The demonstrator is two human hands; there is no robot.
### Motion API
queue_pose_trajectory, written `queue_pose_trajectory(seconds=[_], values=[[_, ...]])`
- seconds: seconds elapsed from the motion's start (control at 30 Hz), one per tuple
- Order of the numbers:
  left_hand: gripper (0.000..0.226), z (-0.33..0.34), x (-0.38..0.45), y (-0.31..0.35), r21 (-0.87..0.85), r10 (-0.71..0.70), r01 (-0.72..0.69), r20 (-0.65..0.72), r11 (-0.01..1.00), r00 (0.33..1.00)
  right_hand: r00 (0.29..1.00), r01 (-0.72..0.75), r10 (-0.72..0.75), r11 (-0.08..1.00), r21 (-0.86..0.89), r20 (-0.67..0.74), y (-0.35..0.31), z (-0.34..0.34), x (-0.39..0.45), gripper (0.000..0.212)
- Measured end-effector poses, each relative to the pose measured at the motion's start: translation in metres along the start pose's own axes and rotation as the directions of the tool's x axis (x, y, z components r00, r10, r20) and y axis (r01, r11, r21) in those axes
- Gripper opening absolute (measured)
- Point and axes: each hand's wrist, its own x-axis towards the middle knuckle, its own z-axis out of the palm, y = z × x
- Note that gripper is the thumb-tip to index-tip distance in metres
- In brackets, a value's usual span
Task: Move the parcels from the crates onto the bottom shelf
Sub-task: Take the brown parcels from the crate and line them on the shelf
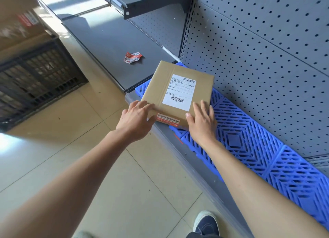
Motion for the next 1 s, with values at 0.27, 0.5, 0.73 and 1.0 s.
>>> queue_pose_trajectory(seconds=[0.27,0.5,0.73,1.0], values=[[0.053,-0.021,-0.028,-0.011,0.027,-0.073,0.073,-0.008,0.997,0.997,0.996,0.039,-0.032,0.995,-0.087,0.079,-0.009,-0.016,-0.006,0.056],[0.051,-0.053,-0.043,-0.019,0.024,-0.062,0.063,-0.036,0.998,0.997,0.987,0.146,-0.139,0.985,-0.088,0.077,-0.054,-0.033,-0.021,0.056],[0.050,-0.114,-0.080,-0.056,0.052,-0.102,0.108,-0.098,0.993,0.990,0.938,0.331,-0.326,0.943,-0.025,0.120,-0.150,-0.051,-0.038,0.057],[0.051,-0.195,-0.157,-0.138,0.048,-0.241,0.258,-0.224,0.965,0.944,0.857,0.498,-0.498,0.867,0.039,0.131,-0.298,-0.058,-0.079,0.060]])
